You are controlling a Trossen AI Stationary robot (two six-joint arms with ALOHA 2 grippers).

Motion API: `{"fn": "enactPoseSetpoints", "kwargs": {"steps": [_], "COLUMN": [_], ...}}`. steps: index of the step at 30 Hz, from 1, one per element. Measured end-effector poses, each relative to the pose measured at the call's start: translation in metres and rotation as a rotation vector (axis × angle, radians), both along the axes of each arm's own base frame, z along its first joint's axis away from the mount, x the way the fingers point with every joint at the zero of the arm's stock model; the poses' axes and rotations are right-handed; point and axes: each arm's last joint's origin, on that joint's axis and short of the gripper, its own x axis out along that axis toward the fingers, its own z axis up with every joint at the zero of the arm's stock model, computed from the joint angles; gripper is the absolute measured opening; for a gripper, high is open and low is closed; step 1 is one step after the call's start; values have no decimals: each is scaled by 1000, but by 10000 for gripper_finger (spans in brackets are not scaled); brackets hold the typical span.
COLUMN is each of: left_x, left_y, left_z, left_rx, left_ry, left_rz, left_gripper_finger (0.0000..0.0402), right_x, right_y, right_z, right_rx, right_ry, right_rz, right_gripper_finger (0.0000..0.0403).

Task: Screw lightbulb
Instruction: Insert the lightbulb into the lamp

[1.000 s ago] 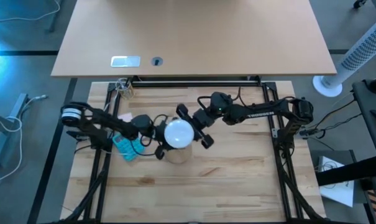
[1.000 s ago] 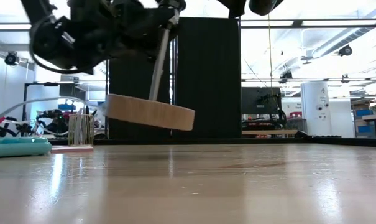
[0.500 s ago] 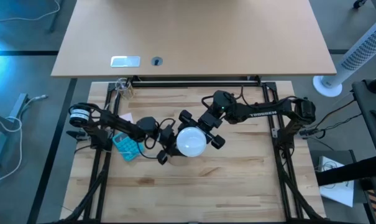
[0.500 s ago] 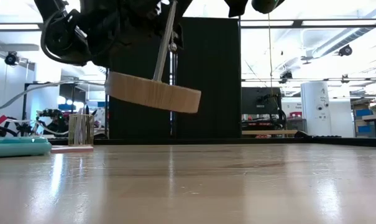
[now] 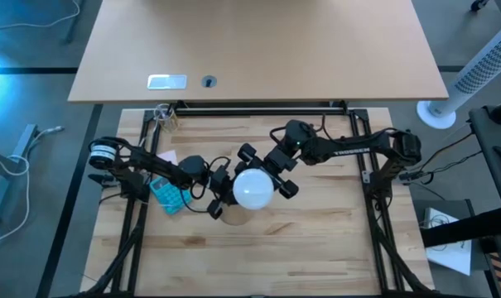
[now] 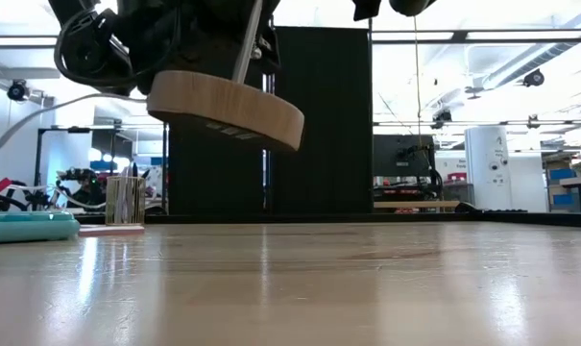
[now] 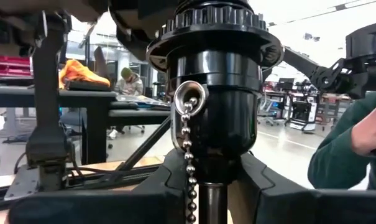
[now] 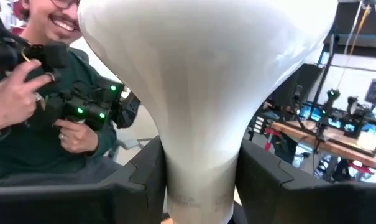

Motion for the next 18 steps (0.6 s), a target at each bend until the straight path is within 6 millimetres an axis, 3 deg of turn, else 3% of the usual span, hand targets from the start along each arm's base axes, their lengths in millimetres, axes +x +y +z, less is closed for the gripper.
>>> {"fn": "enactPoseSetpoints", "kwargs": {"steps": [18], "left_x": [-15], "left_y": [4], "left_z": [15], "left_rx": [43], "left_ry": [-93], "left_rz": [42], "left_gripper_finger": [55], "right_x": [3], "right_y": [-3], "right_z": [2], "right_rx": [28], "right_ry": [-43], "right_rz": [-171], "right_gripper_finger": [140]}}
